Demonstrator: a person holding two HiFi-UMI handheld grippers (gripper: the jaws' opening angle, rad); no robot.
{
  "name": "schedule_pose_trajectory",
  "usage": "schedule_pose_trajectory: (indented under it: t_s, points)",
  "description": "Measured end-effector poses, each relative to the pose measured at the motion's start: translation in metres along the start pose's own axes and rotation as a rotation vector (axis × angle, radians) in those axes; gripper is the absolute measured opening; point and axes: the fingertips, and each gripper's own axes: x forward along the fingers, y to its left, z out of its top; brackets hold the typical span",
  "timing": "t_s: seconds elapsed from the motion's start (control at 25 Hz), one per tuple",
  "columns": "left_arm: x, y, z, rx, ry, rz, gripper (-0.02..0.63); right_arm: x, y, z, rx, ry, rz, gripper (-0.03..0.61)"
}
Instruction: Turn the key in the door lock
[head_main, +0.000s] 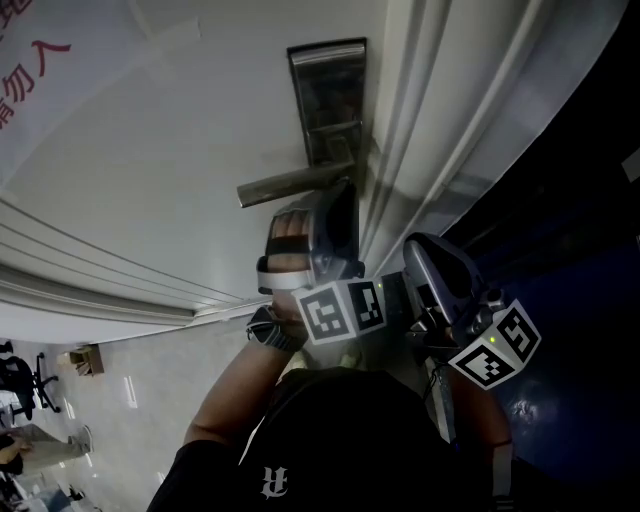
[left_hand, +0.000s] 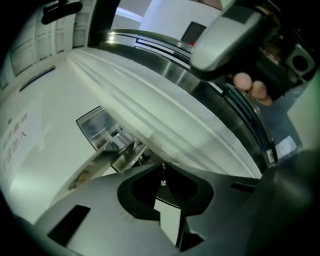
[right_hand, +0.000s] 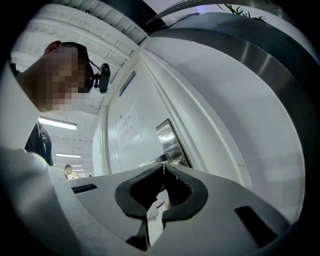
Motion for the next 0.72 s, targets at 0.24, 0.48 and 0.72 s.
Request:
schedule_pose_trajectory:
  t_s: [0.24, 0.48, 0.72]
  points:
    - [-0.0006, -0.0036, -0.0005, 0.202, -0.004, 0.008, 0.025, -0.0033, 0.0000, 0.0017, -0.002, -0.009, -0.009, 0.015]
    - [-0.0018, -0.0023, 0.0058, 0.253, -0.056, 0.019, 0.025, -0.0032, 0.0008, 0.0019, -0.003, -0.009, -0.006, 0.015]
    - [-0.0095, -0.0024, 0.0029, 0.169, -0.082, 0.014, 0.026, -0.0004, 0.0014, -0.0003, -0.002, -0.006, -0.003, 0.017]
